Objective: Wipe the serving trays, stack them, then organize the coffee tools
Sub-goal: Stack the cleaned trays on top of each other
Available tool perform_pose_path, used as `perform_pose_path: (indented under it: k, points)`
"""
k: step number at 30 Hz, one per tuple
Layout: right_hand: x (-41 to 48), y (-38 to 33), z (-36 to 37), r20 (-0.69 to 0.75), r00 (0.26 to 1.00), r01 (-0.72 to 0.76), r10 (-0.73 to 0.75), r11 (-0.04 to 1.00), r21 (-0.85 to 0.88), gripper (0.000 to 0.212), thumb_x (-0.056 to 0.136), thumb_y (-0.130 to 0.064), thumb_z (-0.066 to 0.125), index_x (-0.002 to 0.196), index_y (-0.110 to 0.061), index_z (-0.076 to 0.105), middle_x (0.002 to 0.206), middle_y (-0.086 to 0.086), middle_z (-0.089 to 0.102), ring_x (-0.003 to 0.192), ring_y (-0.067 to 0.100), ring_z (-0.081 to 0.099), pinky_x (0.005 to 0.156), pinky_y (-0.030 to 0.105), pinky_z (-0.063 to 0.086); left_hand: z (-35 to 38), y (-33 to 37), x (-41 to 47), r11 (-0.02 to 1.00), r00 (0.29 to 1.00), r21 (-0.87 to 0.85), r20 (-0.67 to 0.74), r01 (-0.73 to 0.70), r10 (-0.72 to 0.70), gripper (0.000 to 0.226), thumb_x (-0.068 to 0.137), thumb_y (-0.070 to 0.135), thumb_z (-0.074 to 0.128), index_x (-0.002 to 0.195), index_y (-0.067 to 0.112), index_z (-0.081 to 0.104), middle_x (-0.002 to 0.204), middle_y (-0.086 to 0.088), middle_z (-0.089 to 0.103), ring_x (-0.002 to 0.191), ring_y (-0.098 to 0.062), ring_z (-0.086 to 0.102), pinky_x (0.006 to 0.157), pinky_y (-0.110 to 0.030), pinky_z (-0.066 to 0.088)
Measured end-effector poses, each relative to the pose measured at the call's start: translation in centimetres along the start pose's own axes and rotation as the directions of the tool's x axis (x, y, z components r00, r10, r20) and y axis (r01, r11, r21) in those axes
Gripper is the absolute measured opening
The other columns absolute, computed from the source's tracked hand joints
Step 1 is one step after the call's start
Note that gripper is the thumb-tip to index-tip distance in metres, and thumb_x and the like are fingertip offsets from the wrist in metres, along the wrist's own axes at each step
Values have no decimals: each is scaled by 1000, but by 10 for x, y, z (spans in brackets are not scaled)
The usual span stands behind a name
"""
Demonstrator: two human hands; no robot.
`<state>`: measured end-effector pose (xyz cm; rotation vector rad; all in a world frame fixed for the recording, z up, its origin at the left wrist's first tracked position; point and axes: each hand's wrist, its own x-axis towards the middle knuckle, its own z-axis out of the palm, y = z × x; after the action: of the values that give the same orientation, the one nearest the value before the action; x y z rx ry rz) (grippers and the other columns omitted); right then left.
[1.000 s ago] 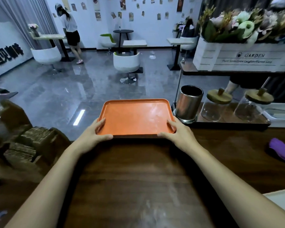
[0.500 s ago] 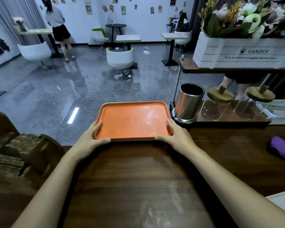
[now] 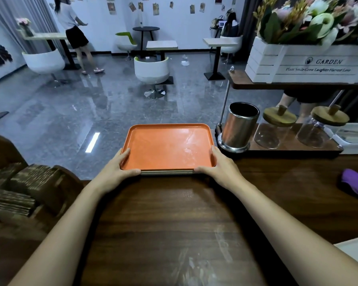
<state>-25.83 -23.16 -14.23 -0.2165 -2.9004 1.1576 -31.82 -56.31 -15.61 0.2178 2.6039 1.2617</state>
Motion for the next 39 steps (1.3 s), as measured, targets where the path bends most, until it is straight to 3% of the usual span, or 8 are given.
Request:
perform_pose_path:
  k: [4, 10, 15, 20, 27, 32, 36, 39]
  points:
    - [0, 2, 2, 35, 999, -27, 26, 1000, 4, 94, 79, -50, 80, 151, -13, 33, 154, 2, 42, 139, 24, 41, 98, 25, 33, 4, -2, 0, 1000, 1000, -5, -1, -29, 29, 106, 87, 41, 76, 164, 26, 6, 169, 10, 10, 151, -17, 23, 116, -33, 25]
    - [0, 7, 3, 70, 997, -22, 23, 1000, -19, 111, 74, -67, 74, 157, -20, 18, 157, -2, 37, 141, 24, 40, 111, 40, 39, 5, -15, -3, 998, 998, -30, 2, -64, 64, 128, 63, 76, 77, 162, 41, 3, 165, 15, 24, 146, -13, 34, 122, -46, 30]
    - [2, 10, 8, 58, 998, -27, 25, 999, 36, 115, 79, -62, 74, 161, -19, 5, 166, -4, 19, 150, 20, 25, 117, 35, 27, 19, -22, 3, 996, 992, 69, -114, -51, 58, 126, 72, 62, 82, 162, 38, -4, 169, 9, 13, 151, -23, 26, 122, -51, 26]
    - [2, 16, 12, 27, 1000, -7, 6, 998, 55, 99, 84, -48, 76, 157, -16, 18, 161, -3, 31, 145, 20, 33, 102, 24, 29, 22, -27, 5, 992, 989, 117, -134, -44, 59, 120, 78, 57, 81, 161, 42, -3, 170, 10, 10, 153, -24, 22, 124, -50, 23]
    - [-1, 18, 17, -9, 1000, -27, 27, 999, 33, 104, 81, -57, 74, 158, -19, 16, 161, -4, 32, 142, 22, 39, 109, 34, 38, 22, -25, 0, 986, 989, 165, -132, -40, 62, 113, 81, 58, 77, 161, 45, -2, 171, 5, 8, 154, -25, 21, 123, -51, 24]
    - [-26, 29, 16, -3, 1000, -16, 16, 999, 33, 91, 82, -56, 70, 154, -27, 23, 157, -5, 41, 136, 24, 48, 107, 41, 44, 35, -17, -12, 986, 965, 167, -260, 23, 22, 111, 82, 57, 77, 158, 52, -3, 171, -3, 12, 152, -34, 26, 119, -60, 29]
    - [-70, 46, -15, 84, 988, 136, -130, 988, -70, 79, 92, -41, 67, 158, -25, 25, 162, -8, 32, 140, 21, 43, 112, 36, 37, 74, 3, -44, 984, 910, 117, -408, 134, -75, 115, 82, 58, 74, 162, 38, -6, 171, -5, -11, 157, -31, 2, 125, -55, 14]
    - [-105, 69, -56, 74, 980, 190, -183, 975, -112, 75, 96, -41, 61, 159, -26, 23, 164, -9, 26, 148, 17, 32, 120, 34, 29, 121, 42, -76, 986, 895, 144, -445, 78, -6, 109, 87, 52, 71, 164, 28, -3, 170, -7, -16, 156, -24, -15, 125, -49, 1]
